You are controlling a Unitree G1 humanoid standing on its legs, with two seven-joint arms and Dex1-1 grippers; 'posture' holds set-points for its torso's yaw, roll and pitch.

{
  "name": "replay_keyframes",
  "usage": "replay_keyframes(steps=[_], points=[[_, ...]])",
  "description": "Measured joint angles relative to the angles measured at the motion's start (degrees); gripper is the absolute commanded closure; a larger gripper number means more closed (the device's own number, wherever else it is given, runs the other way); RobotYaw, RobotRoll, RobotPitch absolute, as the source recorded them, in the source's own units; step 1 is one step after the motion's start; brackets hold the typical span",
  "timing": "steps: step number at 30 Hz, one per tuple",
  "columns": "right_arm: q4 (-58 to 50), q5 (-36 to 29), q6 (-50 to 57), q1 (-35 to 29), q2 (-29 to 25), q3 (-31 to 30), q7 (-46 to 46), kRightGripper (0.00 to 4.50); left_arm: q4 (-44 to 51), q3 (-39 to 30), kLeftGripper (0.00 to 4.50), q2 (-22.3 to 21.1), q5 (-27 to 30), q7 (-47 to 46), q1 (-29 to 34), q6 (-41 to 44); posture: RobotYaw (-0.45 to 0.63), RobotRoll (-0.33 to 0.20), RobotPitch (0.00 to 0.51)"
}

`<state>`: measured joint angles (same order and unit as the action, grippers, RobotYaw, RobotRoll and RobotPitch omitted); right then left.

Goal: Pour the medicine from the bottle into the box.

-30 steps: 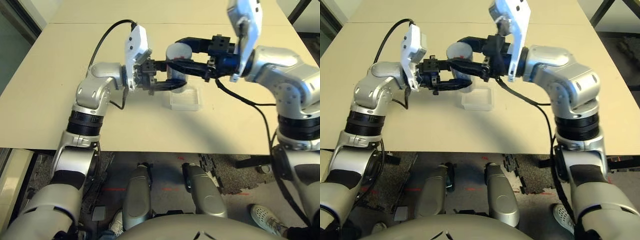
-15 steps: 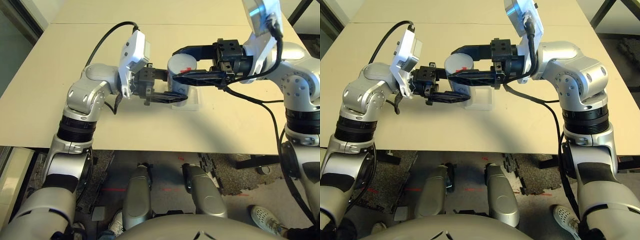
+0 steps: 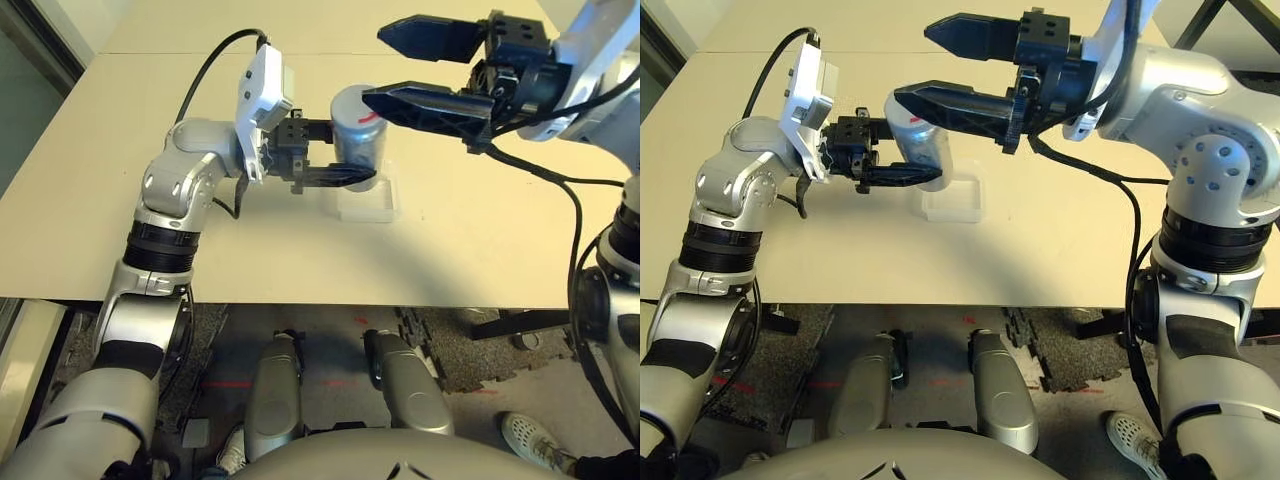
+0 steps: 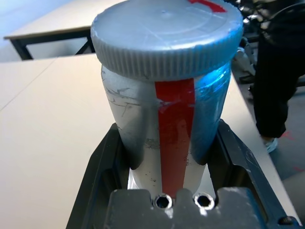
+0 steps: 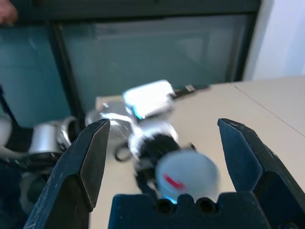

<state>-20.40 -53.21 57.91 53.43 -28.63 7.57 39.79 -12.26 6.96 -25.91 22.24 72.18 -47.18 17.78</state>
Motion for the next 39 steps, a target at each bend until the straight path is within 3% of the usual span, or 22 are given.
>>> replay_keyframes(steps=[2,7,11,21,39], points=[[0.0,1.5,-0.6,0.8,0.0,-1.2,-1.8,0.00,-2.6,0.0,2.07,0.1,-0.8,0.0,-0.9,-1.3,-0.07,0.000,0.153],[2.9,15.7,-6.5,1.4,-2.4,-11.6,-4.6,0.00,-7.2,0.1,2.07,0.5,-2.3,0.3,-2.6,-4.0,-0.08,0.000,0.156],[5.9,21.7,-10.4,0.4,-1.9,-15.4,-4.3,0.00,-9.2,0.4,2.07,1.0,-2.6,0.3,-2.8,-3.8,-0.07,0.000,0.155],[5.1,21.3,-6.9,0.2,2.6,-16.0,-3.3,0.00,-9.1,0.4,2.07,2.1,-3.1,0.0,-2.8,-4.0,-0.06,0.000,0.152],[6.9,24.0,-8.7,-2.7,3.2,-15.8,-3.4,0.00,-1.6,0.4,2.07,2.1,-3.0,-2.5,1.3,-0.4,-0.03,0.000,0.159]])
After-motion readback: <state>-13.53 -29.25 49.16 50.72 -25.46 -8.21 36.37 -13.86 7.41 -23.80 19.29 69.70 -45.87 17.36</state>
